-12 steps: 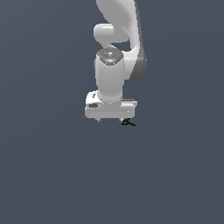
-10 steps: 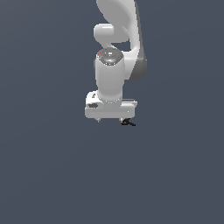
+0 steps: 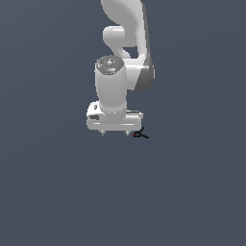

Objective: Pick up the object and move it to a goal position.

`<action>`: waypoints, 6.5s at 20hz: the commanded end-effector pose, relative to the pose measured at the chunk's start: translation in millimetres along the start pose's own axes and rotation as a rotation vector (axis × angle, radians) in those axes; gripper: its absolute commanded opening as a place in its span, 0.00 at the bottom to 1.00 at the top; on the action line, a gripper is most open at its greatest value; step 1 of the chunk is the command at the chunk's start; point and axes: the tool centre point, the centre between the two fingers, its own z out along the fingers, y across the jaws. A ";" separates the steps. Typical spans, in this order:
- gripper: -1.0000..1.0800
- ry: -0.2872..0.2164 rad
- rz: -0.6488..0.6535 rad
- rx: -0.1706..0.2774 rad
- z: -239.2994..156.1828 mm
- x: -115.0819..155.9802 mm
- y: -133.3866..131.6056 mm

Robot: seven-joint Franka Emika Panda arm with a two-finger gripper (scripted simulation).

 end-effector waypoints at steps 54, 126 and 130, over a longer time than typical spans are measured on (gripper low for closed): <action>0.96 -0.034 1.003 -0.008 86.0 -80.0 -104.7; 0.00 -0.034 1.290 -0.024 71.3 -88.4 -1.9; 0.00 -0.034 1.290 -0.024 41.8 -80.2 40.5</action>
